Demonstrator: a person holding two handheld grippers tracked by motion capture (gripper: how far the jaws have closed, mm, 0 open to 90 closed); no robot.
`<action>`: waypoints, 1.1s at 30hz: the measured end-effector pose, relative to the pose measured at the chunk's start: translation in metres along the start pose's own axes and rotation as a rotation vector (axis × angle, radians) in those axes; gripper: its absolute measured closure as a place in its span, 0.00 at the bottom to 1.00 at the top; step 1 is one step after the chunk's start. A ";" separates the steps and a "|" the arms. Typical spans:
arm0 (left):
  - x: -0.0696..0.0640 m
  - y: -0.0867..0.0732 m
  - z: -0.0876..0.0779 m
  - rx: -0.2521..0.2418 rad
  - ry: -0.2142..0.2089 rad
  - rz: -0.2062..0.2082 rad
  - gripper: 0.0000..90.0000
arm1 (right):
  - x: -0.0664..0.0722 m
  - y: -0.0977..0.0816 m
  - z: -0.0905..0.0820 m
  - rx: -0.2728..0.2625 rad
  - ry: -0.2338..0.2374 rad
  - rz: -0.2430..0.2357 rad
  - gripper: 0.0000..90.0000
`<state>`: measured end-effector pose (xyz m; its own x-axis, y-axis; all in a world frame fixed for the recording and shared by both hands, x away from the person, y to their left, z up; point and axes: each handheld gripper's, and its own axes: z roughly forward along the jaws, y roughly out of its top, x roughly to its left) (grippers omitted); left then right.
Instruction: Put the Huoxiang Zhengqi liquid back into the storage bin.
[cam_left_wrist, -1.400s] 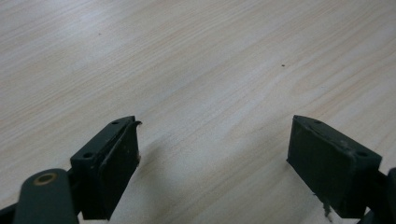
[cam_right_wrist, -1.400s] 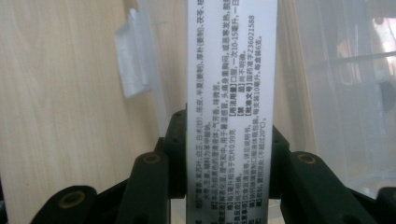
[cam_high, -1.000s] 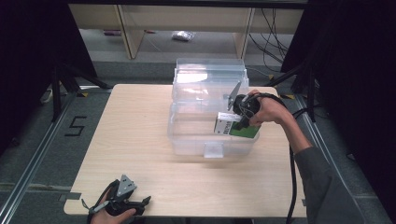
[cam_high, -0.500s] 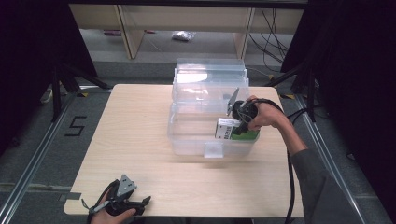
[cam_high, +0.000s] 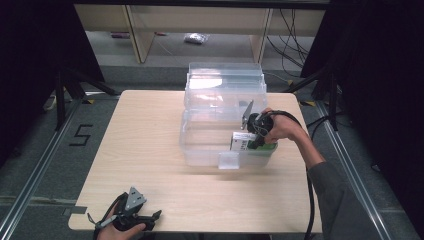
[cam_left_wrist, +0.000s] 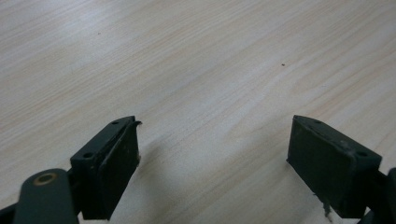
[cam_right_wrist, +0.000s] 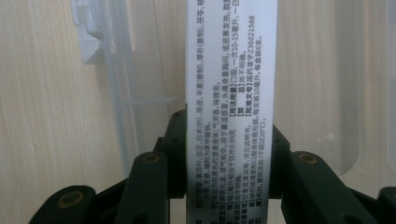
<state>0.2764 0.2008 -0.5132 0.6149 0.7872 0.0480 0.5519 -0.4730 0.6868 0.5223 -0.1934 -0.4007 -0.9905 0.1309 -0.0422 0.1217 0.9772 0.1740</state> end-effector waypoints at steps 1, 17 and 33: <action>0.000 0.000 0.000 0.000 0.000 -0.002 0.18 | 0.000 0.000 0.001 0.000 0.004 -0.005 0.71; 0.001 0.001 0.000 -0.002 0.006 0.013 0.18 | 0.006 -0.004 -0.017 -0.034 0.007 0.051 0.60; 0.001 0.000 0.000 -0.002 0.004 -0.002 0.18 | 0.014 -0.021 -0.051 -0.215 -0.068 0.130 0.51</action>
<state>0.2767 0.2013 -0.5131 0.6115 0.7897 0.0490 0.5520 -0.4702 0.6887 0.5025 -0.2203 -0.3546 -0.9600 0.2707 -0.0709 0.2237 0.8946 0.3869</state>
